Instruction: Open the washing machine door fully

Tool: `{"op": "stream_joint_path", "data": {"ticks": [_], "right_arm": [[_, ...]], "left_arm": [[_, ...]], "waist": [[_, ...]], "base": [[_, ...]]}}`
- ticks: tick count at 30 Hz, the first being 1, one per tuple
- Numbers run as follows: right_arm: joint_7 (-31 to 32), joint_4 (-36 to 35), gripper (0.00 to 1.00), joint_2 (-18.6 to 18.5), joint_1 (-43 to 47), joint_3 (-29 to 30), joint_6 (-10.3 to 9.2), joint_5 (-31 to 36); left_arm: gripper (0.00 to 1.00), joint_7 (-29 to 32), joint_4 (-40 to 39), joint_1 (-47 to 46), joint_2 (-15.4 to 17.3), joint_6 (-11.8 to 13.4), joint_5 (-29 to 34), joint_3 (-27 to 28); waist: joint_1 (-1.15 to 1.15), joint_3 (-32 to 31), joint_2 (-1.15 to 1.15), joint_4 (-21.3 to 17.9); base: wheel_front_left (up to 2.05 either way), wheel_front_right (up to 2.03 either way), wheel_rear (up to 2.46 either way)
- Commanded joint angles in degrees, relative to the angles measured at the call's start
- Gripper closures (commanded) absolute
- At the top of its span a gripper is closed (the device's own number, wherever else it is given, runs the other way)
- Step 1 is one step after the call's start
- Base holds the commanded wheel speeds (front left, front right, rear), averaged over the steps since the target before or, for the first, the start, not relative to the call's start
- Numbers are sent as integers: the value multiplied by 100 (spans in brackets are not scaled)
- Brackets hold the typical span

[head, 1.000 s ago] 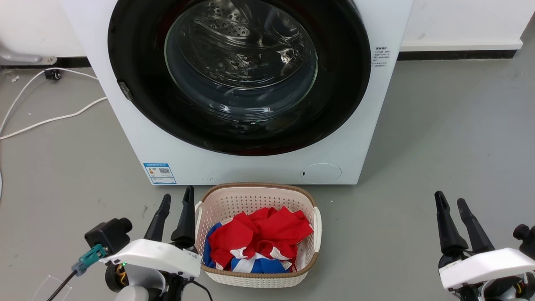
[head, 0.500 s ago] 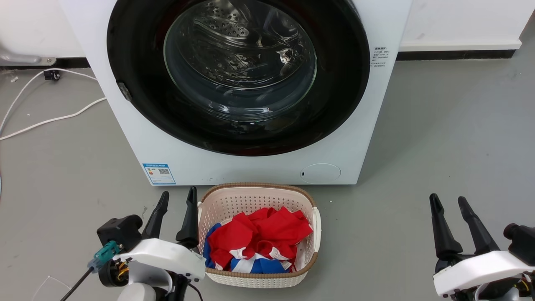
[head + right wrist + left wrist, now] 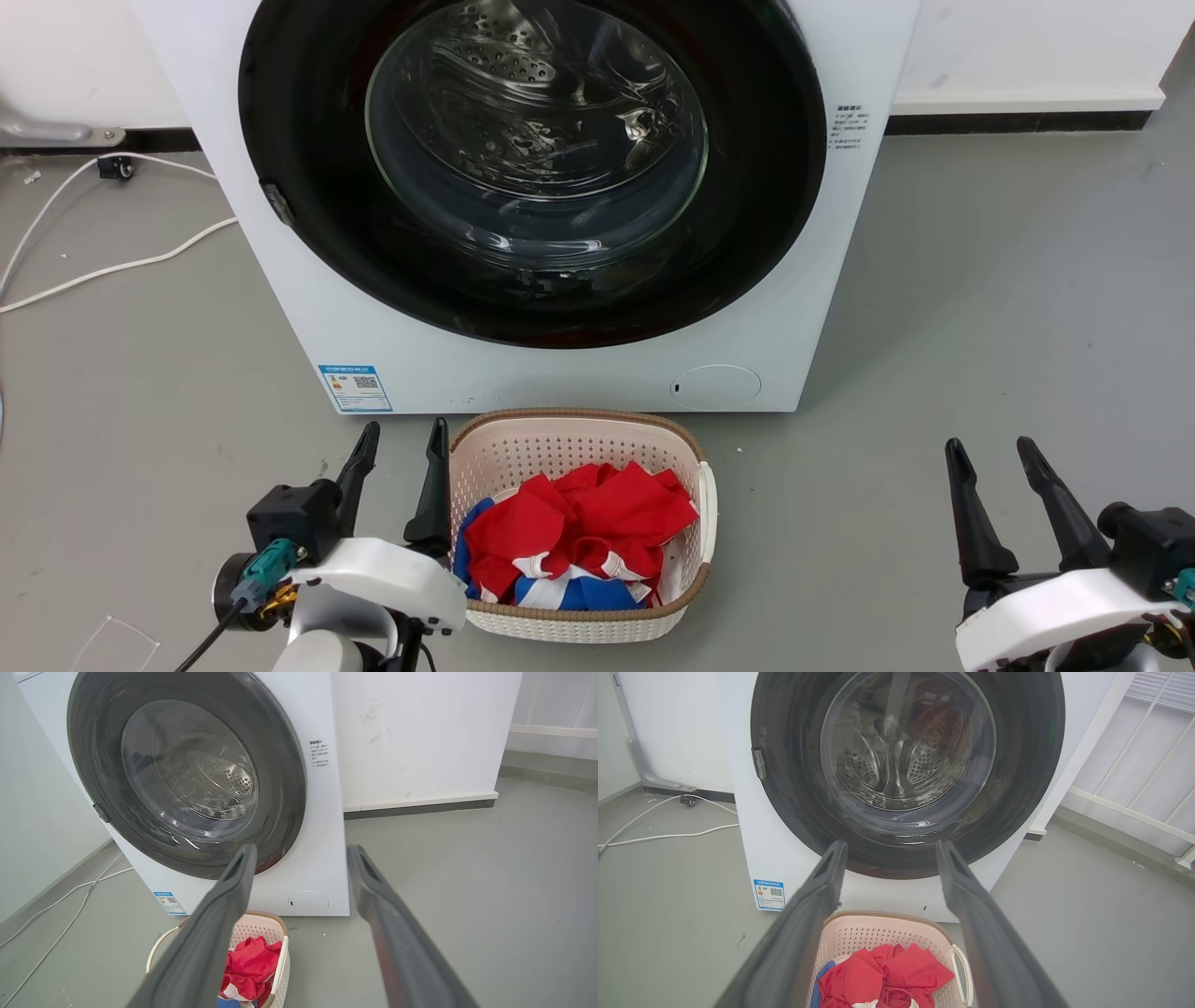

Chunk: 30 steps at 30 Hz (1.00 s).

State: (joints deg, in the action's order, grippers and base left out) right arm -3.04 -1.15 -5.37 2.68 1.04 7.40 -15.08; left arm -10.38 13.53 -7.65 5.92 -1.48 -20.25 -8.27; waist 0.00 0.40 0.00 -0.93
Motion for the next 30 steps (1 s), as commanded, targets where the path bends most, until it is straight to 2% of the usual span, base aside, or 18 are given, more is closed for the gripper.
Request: {"op": "stream_joint_path", "data": {"ticks": [1,18,30], "right_arm": [[-34,-80,0,-19,22,-7,11,153],[-69,-119,0,54,94,-24,12,936],[-164,-86,0,134,151,-7,13,1243]], "left_arm": [[0,-56,-18,-148,38,26,148,-24],[0,-265,144,-191,58,64,909,-208],[0,-392,294,-192,-22,-8,1215,-176]], "waist": [[0,2,0,-3],[0,12,0,-30],[0,-17,0,-33]], "base": [[0,0,0],[0,0,0],[0,0,0]]}}
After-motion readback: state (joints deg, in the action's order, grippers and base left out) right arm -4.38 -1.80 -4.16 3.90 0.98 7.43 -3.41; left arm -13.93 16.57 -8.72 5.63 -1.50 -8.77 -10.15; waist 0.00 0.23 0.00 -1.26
